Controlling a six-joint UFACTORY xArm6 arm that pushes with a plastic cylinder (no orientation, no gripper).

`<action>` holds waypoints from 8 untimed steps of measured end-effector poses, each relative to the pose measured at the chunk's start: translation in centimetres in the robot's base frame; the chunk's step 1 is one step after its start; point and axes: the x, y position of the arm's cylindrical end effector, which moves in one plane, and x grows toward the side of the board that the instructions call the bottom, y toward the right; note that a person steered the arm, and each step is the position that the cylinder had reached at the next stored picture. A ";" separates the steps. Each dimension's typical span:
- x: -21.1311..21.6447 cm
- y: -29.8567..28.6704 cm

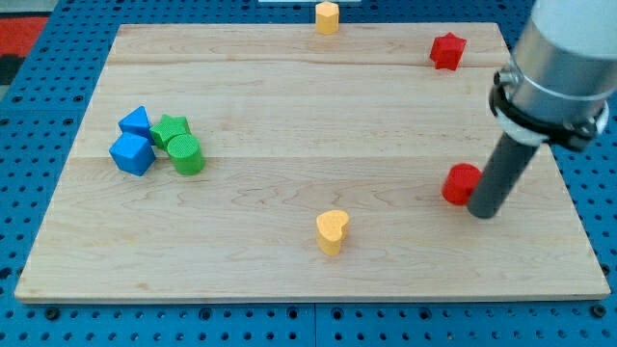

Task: Push the red circle closer to the red star

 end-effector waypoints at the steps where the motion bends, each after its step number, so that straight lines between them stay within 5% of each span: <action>1: -4.2 -0.4; 2: -8.5 -0.5; 3: -7.6 0.0; 5: -3.0 -9.4; 8: -12.8 -1.6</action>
